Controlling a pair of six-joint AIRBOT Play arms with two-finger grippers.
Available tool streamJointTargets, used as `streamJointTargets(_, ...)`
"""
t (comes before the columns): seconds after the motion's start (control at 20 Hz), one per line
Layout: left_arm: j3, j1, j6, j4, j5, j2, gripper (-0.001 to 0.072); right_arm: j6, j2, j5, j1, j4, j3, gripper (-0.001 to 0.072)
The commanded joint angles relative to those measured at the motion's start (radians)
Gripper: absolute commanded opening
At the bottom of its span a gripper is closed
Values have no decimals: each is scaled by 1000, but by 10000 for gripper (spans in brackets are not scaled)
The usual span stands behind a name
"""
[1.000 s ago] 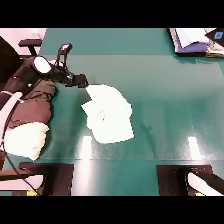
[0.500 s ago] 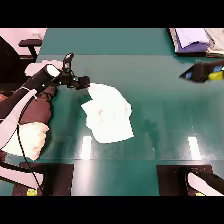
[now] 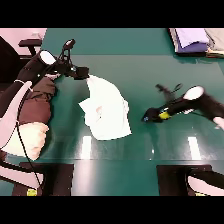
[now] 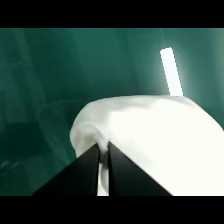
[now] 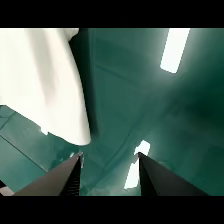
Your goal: Fold the shirts.
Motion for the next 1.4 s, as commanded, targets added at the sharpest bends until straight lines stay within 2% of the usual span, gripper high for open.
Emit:
streamJointTargets(0.0, 27, 1, 9, 18, -37, 3, 27, -13, -136, -148, 186, 88, 1, 412)
streamJointTargets(0.1, 27, 1, 10, 28, -36, 16, 27, -13, -207, -155, 252, 86, 67, 393)
streamJointTargets(0.2, 29, 1, 10, 63, -25, 52, 26, -14, -253, -153, 290, 50, 132, 11)
streamJointTargets(0.35, 33, 2, 9, 146, 6, 167, 26, -7, -241, -106, 283, -48, 225, 15)
streamJointTargets(0.55, 115, 2, 10, 215, -9, 403, 26, 100, -52, 83, 134, -234, 433, 15)
streamJointTargets(0.7, 211, 2, 10, 200, -31, 580, 27, 120, 125, 170, -34, -250, 643, 16)
streamJointTargets(0.9, 282, 2, 53, 197, -74, 737, 26, 131, 282, 171, -203, -251, 890, 15)
streamJointTargets(1.05, 283, 2, 55, 192, -123, 753, 26, 131, 312, 195, -273, -251, 1006, 15)
streamJointTargets(1.15, 256, 2, 54, 176, -201, 734, 25, 131, 294, 246, -279, -253, 1040, 15)
streamJointTargets(1.35, 48, -58, 52, 178, -296, 694, 23, 132, 260, 317, -238, -303, 893, 15)
